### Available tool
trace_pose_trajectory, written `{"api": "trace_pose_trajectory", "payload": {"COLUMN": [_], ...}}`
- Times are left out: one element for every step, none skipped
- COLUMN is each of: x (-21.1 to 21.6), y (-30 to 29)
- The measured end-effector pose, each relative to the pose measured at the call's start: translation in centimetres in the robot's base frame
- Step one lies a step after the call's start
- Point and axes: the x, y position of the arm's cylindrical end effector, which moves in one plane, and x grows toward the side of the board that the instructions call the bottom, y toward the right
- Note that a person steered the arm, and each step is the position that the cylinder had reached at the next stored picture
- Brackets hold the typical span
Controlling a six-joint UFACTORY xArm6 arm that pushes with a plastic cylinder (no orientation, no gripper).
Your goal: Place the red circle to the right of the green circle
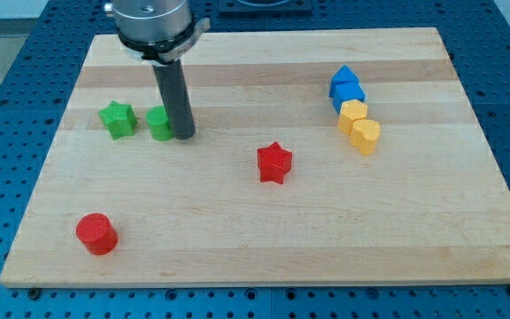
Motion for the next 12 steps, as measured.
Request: {"api": "trace_pose_trajectory", "payload": {"x": [0.0,0.4,2.9,4.7,6.1,8.7,13.4,17.8,18.9,17.8,15.6,14.6], "y": [-1.4,-1.4,-1.5,-3.7,-7.5,-10.3,-11.0,-11.0,-10.3,-10.0,-8.9,-6.3]}}
